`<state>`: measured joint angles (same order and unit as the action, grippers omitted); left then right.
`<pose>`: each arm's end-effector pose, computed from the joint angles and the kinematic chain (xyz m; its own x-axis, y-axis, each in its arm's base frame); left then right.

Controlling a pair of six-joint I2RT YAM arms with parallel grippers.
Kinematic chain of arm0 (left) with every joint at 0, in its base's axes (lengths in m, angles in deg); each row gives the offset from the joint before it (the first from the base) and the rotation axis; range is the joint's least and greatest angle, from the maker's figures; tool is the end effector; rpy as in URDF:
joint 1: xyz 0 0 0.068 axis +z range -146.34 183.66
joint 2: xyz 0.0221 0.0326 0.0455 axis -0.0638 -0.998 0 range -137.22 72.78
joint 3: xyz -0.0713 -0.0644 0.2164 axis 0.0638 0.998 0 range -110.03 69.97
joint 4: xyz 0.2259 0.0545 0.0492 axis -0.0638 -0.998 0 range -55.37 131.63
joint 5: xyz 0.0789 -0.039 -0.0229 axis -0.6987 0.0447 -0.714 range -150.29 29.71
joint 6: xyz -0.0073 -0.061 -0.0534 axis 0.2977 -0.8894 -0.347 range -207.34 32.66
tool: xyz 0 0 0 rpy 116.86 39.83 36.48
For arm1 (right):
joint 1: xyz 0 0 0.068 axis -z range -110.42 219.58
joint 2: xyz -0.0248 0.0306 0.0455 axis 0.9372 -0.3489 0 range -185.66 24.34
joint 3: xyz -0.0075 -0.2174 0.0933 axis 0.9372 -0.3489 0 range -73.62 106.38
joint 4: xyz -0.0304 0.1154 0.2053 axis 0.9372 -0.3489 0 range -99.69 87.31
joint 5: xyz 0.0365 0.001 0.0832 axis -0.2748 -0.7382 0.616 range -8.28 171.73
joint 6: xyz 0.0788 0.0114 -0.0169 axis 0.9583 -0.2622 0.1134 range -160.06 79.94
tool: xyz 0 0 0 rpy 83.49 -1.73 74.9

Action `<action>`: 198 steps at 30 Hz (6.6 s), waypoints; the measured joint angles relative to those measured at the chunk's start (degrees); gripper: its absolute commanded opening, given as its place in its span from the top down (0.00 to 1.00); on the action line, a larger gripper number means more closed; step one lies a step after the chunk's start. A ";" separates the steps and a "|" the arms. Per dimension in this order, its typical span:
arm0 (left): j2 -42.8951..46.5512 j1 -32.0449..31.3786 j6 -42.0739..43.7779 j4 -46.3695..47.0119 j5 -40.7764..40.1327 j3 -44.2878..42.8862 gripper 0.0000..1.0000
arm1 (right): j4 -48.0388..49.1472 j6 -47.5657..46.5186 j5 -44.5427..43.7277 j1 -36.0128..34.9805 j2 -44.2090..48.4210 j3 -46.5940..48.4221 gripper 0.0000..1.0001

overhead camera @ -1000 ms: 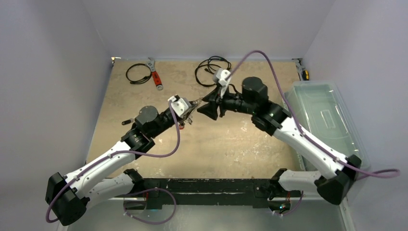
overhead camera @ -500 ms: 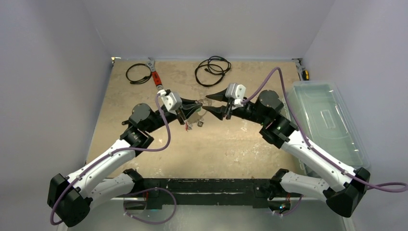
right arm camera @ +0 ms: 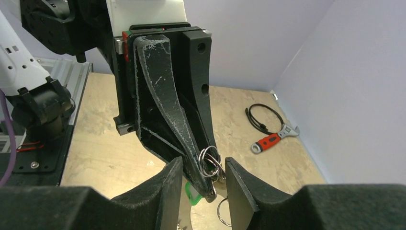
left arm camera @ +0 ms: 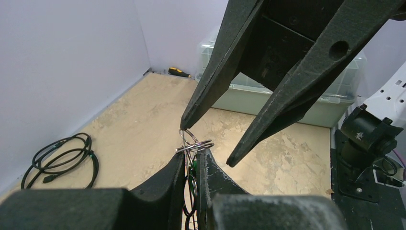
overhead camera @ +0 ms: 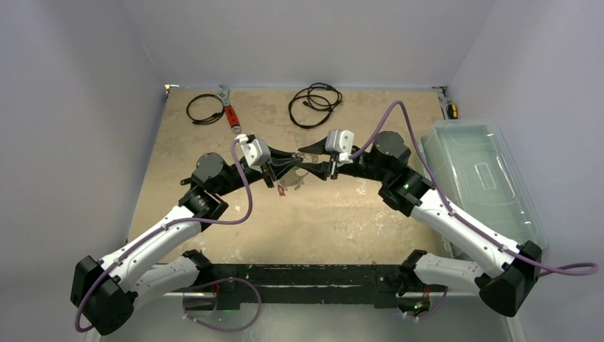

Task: Put the keys on the keyring

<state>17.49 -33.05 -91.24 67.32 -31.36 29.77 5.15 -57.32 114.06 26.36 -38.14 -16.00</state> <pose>0.1815 -0.1779 0.3256 0.0858 -0.1380 -0.9867 0.9123 0.4090 0.0221 0.1725 0.2140 0.3625 0.3234 -0.0401 -0.9454 -0.9130 0.2494 -0.3229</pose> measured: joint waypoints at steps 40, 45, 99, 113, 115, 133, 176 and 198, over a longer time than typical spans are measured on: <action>0.39 0.31 1.90 0.13 -3.82 1.33 1.00 | -11.21 2.84 -4.46 -0.26 -7.32 10.05 1.00; 0.76 0.09 9.66 -6.64 -6.49 1.07 1.00 | -17.27 4.22 -4.74 -0.26 -10.97 13.09 1.00; 0.87 1.09 -5.09 7.08 -2.56 0.74 1.00 | 1.20 9.44 -8.92 -0.98 8.96 -3.26 0.50; -0.66 1.36 -9.25 11.54 7.89 0.74 1.00 | 7.69 -0.55 -4.24 -0.98 6.27 -5.14 0.60; -0.87 1.38 -9.25 11.47 8.20 0.74 1.00 | 7.63 -0.90 -2.82 -0.98 5.70 -4.98 0.59; -1.11 1.44 -9.55 11.41 9.75 0.74 1.00 | 5.62 -2.45 0.17 -0.98 4.68 -3.04 0.68; -0.94 2.23 -9.68 12.24 3.54 4.04 1.00 | 3.02 0.68 -6.27 -1.53 -1.57 -0.24 0.87; 3.19 0.72 6.82 -2.40 1.14 1.16 0.47 | -21.97 3.65 -13.42 -1.77 -9.38 14.67 1.00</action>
<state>20.68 -32.33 -84.42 64.92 -30.23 30.92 -16.82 -53.67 100.64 24.59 -47.52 -1.33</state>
